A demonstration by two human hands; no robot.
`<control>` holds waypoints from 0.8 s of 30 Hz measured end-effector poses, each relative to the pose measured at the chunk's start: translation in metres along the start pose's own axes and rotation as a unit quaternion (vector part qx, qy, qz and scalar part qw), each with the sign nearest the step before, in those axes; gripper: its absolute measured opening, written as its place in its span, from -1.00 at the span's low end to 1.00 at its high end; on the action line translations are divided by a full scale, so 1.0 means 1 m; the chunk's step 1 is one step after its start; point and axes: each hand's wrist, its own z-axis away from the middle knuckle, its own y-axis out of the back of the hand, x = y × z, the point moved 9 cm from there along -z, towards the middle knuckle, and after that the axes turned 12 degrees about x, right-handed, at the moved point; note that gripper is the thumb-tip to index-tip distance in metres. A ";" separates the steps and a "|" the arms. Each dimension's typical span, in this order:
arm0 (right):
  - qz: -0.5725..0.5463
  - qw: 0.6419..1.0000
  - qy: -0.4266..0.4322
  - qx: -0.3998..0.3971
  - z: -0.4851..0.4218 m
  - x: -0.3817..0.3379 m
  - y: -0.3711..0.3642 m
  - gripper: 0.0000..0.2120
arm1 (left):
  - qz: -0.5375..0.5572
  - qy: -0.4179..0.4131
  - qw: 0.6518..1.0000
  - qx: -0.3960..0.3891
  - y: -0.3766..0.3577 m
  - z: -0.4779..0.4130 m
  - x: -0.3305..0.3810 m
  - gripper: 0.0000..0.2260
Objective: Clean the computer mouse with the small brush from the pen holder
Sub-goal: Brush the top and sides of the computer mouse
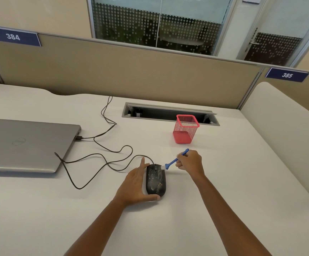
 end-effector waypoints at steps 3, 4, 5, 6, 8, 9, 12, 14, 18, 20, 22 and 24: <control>0.018 0.998 0.034 0.048 -0.001 -0.003 0.013 -0.82 | 0.001 0.002 1.000 -0.001 0.000 0.000 0.000 0.15; -0.001 0.998 0.031 0.055 0.000 -0.004 0.015 -0.83 | 0.001 0.003 1.000 -0.001 0.000 0.000 0.000 0.15; -0.028 0.998 0.020 0.056 0.001 -0.004 0.016 -0.84 | 0.000 0.002 1.000 -0.001 0.000 0.000 0.000 0.15; -0.053 0.997 0.007 0.053 0.002 -0.005 0.015 -0.85 | -0.001 0.002 1.000 -0.001 0.000 -0.001 -0.001 0.15; -0.083 0.996 -0.010 0.034 0.006 -0.008 0.009 -0.85 | -0.003 0.000 1.000 -0.002 -0.001 -0.001 -0.001 0.15; -0.085 0.996 -0.013 0.021 0.009 -0.009 0.005 -0.84 | -0.003 0.000 1.000 -0.001 -0.001 -0.001 -0.001 0.15; -0.067 0.998 -0.016 0.000 0.016 -0.004 -0.002 -0.82 | 0.000 0.000 1.000 0.004 0.000 -0.001 0.000 0.15; -0.060 0.998 -0.017 0.005 0.017 0.001 0.001 -0.81 | 0.000 -0.003 1.000 0.005 0.001 -0.001 0.000 0.15; -0.021 0.995 0.078 0.063 0.016 -0.011 0.017 -0.81 | -0.001 -0.005 1.000 0.004 0.000 0.000 0.000 0.15; -0.004 0.986 0.153 0.067 0.023 -0.025 0.019 -0.81 | -0.002 -0.004 1.000 0.003 0.000 -0.001 0.000 0.15; 0.001 0.974 0.224 0.034 0.033 -0.038 0.012 -0.84 | -0.003 -0.005 1.000 0.004 0.000 -0.001 -0.001 0.15; 0.020 0.959 0.284 -0.006 0.045 -0.044 0.004 -0.87 | -0.004 -0.007 1.000 0.004 -0.001 -0.001 -0.001 0.14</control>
